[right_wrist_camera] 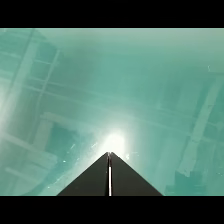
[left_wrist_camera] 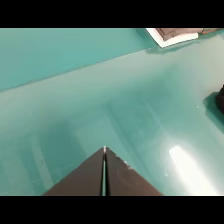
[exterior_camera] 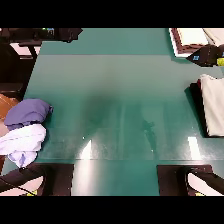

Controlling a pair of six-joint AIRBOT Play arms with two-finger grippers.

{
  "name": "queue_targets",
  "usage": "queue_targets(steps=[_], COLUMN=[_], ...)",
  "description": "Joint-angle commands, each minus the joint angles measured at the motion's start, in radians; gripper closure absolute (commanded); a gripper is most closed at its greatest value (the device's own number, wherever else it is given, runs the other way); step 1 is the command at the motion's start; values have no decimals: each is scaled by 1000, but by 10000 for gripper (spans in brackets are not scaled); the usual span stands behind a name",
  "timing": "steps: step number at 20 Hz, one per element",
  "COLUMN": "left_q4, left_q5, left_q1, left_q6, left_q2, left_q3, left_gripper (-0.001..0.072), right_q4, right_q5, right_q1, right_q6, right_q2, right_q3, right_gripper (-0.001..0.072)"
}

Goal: Fold the shirts.

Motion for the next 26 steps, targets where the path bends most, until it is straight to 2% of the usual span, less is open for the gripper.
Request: queue_targets(steps=[1,11,16,19,23,25,26], left_q4=[0,0,29,198,491,545,543], left_q5=[6,6,71,-58,-388,-515,-534], left_q1=[0,0,6,52,190,292,346], left_q6=[0,0,1,8,8,8,-3], left_q2=[0,0,6,45,97,97,97], left_q3=[0,0,2,3,-13,-77,-129], left_gripper=[682,682,682,682,682,681,680], right_q4=[1,2,2,2,2,2,2], right_q5=[-1,2,13,19,26,26,25], right_q1=[2,2,3,3,3,3,3], right_q6=[0,0,0,0,0,0,0], right_q2=[0,0,0,0,0,0,-1], right_q3=[1,1,1,1,1,1,1], right_gripper=[694,694,694,694,694,694,694])
